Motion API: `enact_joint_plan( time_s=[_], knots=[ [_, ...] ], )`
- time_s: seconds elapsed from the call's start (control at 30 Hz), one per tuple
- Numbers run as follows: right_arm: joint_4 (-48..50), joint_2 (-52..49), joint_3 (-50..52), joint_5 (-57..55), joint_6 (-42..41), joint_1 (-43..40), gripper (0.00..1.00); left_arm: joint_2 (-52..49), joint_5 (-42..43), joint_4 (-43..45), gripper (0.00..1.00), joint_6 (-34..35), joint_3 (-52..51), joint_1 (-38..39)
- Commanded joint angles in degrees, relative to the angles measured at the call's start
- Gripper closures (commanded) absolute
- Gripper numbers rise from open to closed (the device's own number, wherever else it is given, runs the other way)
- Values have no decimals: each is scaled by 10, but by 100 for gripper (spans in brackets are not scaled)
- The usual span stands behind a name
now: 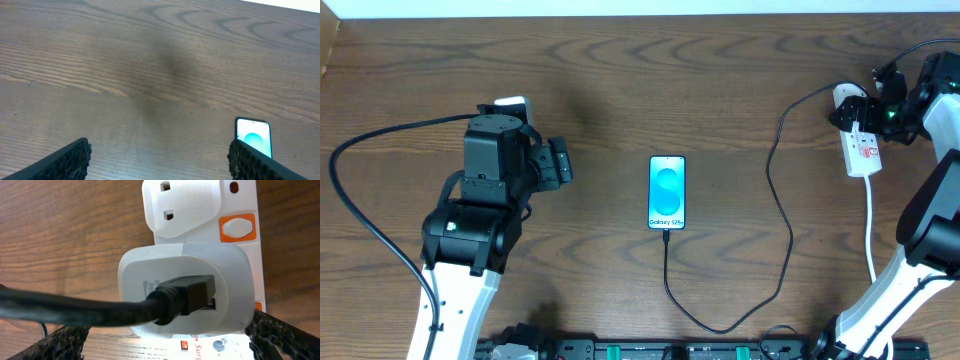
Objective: Plug charger to phone and switch on socket
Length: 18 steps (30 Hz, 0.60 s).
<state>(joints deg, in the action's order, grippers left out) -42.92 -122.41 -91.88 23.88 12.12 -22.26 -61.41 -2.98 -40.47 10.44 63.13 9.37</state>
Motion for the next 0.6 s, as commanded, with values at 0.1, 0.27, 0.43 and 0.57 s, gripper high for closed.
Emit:
enact_joint_plan(
  time_s=[0.1,0.27,0.43,0.57],
  knots=[
    [-2,-6,2,-4,4,5,1,-1,-7,0,12,-5,6,-2],
    [8,-6,17,-4,4,5,1,-1,-7,0,12,-5,6,-2],
    [15,-6,29,-4,3,6,1,-1,-7,0,12,-5,6,-2],
    [12,-6,29,1,2,6,1,-1,-7,0,12,-5,6,-2]
  ],
)
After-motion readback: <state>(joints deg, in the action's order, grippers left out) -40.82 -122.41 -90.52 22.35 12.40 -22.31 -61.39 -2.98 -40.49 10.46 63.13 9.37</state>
